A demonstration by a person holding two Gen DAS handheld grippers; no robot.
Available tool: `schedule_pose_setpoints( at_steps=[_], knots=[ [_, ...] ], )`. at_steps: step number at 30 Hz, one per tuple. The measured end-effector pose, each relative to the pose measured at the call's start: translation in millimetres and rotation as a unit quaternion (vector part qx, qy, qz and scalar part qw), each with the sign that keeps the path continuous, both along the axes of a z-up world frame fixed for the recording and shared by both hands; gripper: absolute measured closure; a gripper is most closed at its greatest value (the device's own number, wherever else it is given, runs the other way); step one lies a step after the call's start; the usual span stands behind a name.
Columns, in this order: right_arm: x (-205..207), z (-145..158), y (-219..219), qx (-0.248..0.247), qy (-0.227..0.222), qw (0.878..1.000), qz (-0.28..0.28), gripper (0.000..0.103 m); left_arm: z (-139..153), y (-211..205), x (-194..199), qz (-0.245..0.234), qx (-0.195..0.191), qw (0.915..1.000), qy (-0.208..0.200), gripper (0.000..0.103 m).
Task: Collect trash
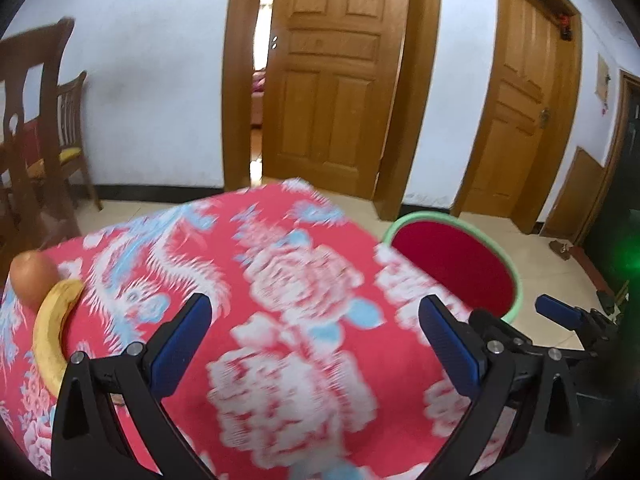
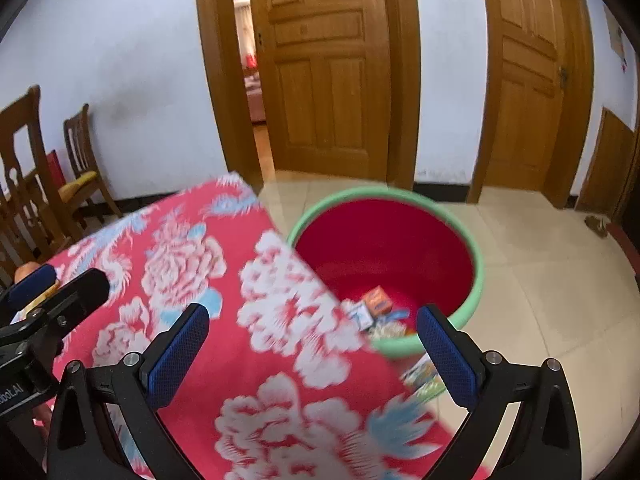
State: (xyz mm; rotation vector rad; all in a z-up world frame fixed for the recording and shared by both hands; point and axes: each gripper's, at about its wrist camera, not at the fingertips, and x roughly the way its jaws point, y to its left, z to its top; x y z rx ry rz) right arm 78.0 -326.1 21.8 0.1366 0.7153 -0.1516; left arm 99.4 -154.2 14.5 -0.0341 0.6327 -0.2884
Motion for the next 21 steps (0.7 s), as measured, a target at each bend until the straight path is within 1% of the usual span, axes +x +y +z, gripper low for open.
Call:
schedule_pose_setpoints(
  at_steps=[2, 4, 7, 8, 10, 12, 16, 21],
  knots=[
    [3.4, -11.4, 3.7, 0.005, 0.010, 1.000, -0.005, 0.000, -9.9, 3.8, 2.4, 0.002, 0.004, 1.0000, 0.006, 0.001],
    [5.2, -20.0, 7.9, 0.008, 0.012, 1.000, -0.010, 0.000, -17.8, 7.9, 3.5, 0.004, 0.006, 1.0000, 0.002, 0.001],
    [3.3, -25.9, 12.2, 0.000, -0.006, 1.000, -0.018, 0.000, -28.1, 10.3, 1.6, 0.004, 0.011, 0.9999, -0.008, 0.001],
    [2.0, -25.2, 12.4, -0.002, -0.009, 1.000, -0.021, 0.000, -28.5, 13.4, 2.0, 0.001, -0.004, 1.0000, -0.003, 0.001],
    [-2.1, -21.5, 13.3, -0.007, -0.029, 0.999, -0.023, 0.000, -26.6, 17.4, 1.6, 0.001, -0.023, 0.9997, -0.005, 0.001],
    [-5.9, -17.8, 17.1, -0.020, -0.043, 0.999, -0.025, 0.000, -25.3, 18.8, -0.3, 0.011, -0.022, 0.9996, -0.010, 0.001],
    [-7.2, -14.8, 24.1, -0.052, -0.045, 0.997, -0.036, 0.000, -25.0, 20.2, 0.5, 0.016, -0.023, 0.9996, -0.009, 0.001],
    [-6.5, -14.4, 22.0, -0.045, -0.043, 0.997, -0.033, 0.000, -23.9, 21.1, 0.2, 0.014, -0.026, 0.9995, -0.012, 0.001]
  ],
)
